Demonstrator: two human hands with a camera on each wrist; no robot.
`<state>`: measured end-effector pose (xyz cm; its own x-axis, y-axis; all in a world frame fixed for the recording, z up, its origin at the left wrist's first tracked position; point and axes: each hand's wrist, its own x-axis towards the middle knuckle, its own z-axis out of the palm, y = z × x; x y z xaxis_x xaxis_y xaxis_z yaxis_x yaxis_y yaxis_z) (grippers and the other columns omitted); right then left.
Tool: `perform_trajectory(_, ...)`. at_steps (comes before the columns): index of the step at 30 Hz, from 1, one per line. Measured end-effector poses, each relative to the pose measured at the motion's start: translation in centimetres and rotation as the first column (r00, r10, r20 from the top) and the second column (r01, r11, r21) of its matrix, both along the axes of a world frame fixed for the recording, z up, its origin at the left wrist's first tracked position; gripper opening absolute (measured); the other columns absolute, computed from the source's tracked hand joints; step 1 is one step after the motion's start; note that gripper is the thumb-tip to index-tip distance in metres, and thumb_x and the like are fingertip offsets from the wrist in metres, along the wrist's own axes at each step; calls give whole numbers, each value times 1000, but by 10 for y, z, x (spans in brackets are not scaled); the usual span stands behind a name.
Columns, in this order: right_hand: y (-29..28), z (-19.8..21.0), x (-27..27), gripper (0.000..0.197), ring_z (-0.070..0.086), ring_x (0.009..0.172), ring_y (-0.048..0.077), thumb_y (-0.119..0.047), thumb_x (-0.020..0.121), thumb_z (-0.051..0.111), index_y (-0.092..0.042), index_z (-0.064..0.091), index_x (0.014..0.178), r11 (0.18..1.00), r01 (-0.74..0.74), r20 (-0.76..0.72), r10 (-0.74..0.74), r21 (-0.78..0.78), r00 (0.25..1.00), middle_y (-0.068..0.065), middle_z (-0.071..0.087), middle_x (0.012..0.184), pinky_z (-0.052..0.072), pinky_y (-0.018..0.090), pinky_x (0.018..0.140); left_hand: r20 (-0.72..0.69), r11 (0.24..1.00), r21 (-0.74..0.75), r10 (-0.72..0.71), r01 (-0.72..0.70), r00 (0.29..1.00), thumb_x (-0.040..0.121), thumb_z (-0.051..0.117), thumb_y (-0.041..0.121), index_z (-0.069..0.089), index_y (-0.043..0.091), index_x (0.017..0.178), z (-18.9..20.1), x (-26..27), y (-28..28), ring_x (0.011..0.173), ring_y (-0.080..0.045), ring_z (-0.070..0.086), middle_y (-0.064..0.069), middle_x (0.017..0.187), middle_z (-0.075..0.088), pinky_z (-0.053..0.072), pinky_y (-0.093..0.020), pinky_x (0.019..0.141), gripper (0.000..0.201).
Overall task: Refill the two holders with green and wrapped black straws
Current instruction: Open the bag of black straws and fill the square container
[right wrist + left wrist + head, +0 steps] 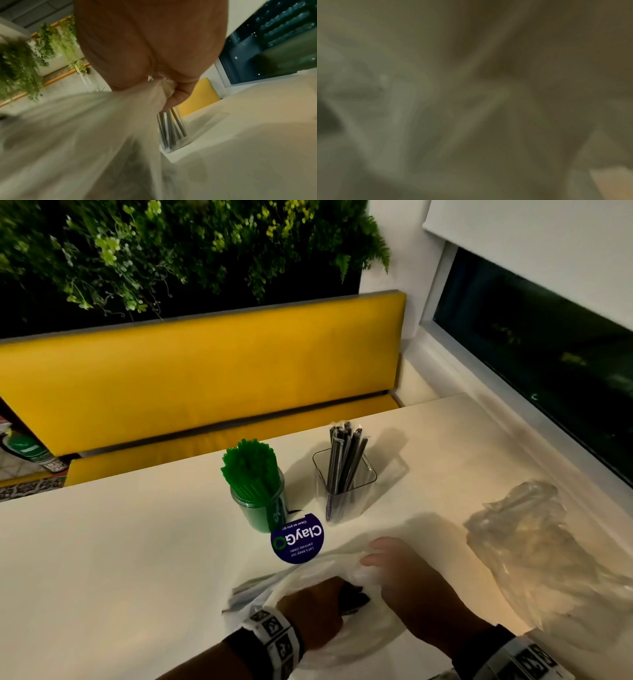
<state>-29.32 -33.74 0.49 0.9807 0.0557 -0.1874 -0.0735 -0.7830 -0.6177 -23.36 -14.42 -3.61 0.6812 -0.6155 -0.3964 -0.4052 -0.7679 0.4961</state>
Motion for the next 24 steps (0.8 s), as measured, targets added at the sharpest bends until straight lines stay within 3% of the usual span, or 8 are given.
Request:
perform_trajectory(2, -5, -3, -1, 51, 43, 122, -6, -5, 79, 52, -34, 64, 119, 1000, 29, 2, -29, -4, 1000, -27, 43, 135, 37, 9, 101, -47, 996, -82, -47, 43, 998, 92, 50, 58, 56, 37, 119, 17, 7, 0, 109, -14, 58, 11, 120, 64, 44, -27, 98, 34)
perform_trajectory(5, -7, -8, 0, 52, 47, 120, -8, -9, 74, 47, -34, 65, 117, 994, 80, 38, -82, 74, 996, -24, 55, 127, 39, 16, 105, -233, 989, -128, -97, 68, 968, 81, 67, 30, 58, 28, 111, 31, 17, 0, 97, -17, 61, 3, 110, 67, 49, -29, 88, 31)
perform_trajectory(10, -2, -2, 5, 27, 61, 94, 1, -19, 78, 55, -40, 60, 93, 962, 173, 19, -181, 210, 983, -20, 66, 98, 51, 21, 81, -338, 982, -61, -186, 176, 922, 83, 70, 22, 65, 22, 114, 42, 18, 4, 97, -22, 64, -5, 112, 71, 46, -27, 83, 31)
perform_trajectory(13, -4, -2, 7, 31, 62, 85, 10, -20, 84, 53, -44, 48, 103, 973, 196, -9, -196, 119, 980, -14, 62, 94, 54, 29, 76, -378, 933, -357, -177, 33, 909, 83, 72, 18, 67, 27, 87, 73, 21, 10, 78, -13, 61, 3, 83, 70, 53, -33, 82, 11)
perform_trajectory(15, -5, -2, 10, 56, 62, 94, 12, -12, 85, 51, -45, 39, 129, 987, 162, -22, -162, 15, 987, -13, 56, 118, 53, 29, 85, -377, 805, -579, -121, -131, 918, 83, 74, 13, 64, 31, 65, 113, 28, 13, 71, -17, 57, 6, 68, 60, 51, -35, 75, 28)
perform_trajectory(18, 0, 2, 24, 79, 60, 72, 11, -9, 84, 50, -38, 20, 151, 968, 71, 35, -64, -243, 997, -9, 26, 156, 47, 12, 61, -239, 496, -833, 80, -247, 968, 76, 75, 21, 72, 22, 78, 185, 52, 8, 81, -27, 69, -8, 77, 70, 58, -38, 78, 3)
perform_trajectory(21, 8, 13, 50, 83, 48, 59, 6, -9, 88, 48, -35, 5, 155, 923, 43, 56, -23, -383, 998, -4, -9, 165, 41, 14, 51, -259, 128, -946, 260, -299, 930, 78, 73, 14, 69, 21, 86, 222, 90, -10, 85, -28, 68, -8, 84, 69, 57, -38, 79, 11)
perform_trajectory(24, 13, 19, 72, 82, 48, 65, 10, -7, 91, 40, -29, -5, 155, 890, 33, 46, -13, -455, 999, 4, -18, 163, 42, 22, 52, -378, 9, -913, 360, -409, 853, 87, 68, 1, 62, 13, 93, 203, 128, -38, 84, -27, 65, -11, 87, 64, 57, -37, 80, 15)
